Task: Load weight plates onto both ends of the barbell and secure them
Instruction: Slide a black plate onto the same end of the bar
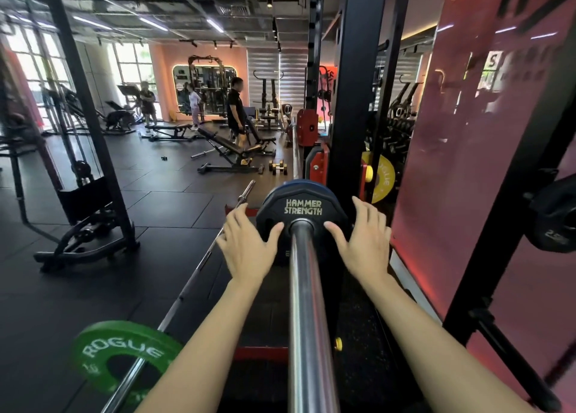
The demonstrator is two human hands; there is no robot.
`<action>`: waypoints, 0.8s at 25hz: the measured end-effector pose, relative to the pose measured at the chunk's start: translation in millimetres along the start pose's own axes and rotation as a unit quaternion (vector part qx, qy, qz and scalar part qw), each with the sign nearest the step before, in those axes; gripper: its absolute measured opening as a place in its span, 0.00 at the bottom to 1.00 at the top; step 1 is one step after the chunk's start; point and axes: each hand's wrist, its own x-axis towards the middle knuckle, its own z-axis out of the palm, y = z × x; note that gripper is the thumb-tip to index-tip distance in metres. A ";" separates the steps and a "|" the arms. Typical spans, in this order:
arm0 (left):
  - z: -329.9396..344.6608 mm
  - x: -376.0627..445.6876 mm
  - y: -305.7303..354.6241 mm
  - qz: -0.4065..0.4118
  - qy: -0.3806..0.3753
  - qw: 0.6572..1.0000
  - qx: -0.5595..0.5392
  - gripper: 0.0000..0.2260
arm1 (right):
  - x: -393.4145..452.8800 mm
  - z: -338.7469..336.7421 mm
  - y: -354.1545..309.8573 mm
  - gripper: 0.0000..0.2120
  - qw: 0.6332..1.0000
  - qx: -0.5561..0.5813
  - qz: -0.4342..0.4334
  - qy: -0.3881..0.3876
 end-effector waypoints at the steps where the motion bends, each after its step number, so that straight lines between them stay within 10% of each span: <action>1: -7.6 -6.3 -3.6 -0.002 -0.001 1.000 -0.010 0.36 | -8.1 -7.5 2.5 0.35 1.000 0.009 -0.005 0.008; 20: -220.6 -192.0 63.2 0.080 -0.006 0.996 -0.046 0.25 | -184.7 -211.1 -31.3 0.29 0.997 0.053 -0.045 -0.023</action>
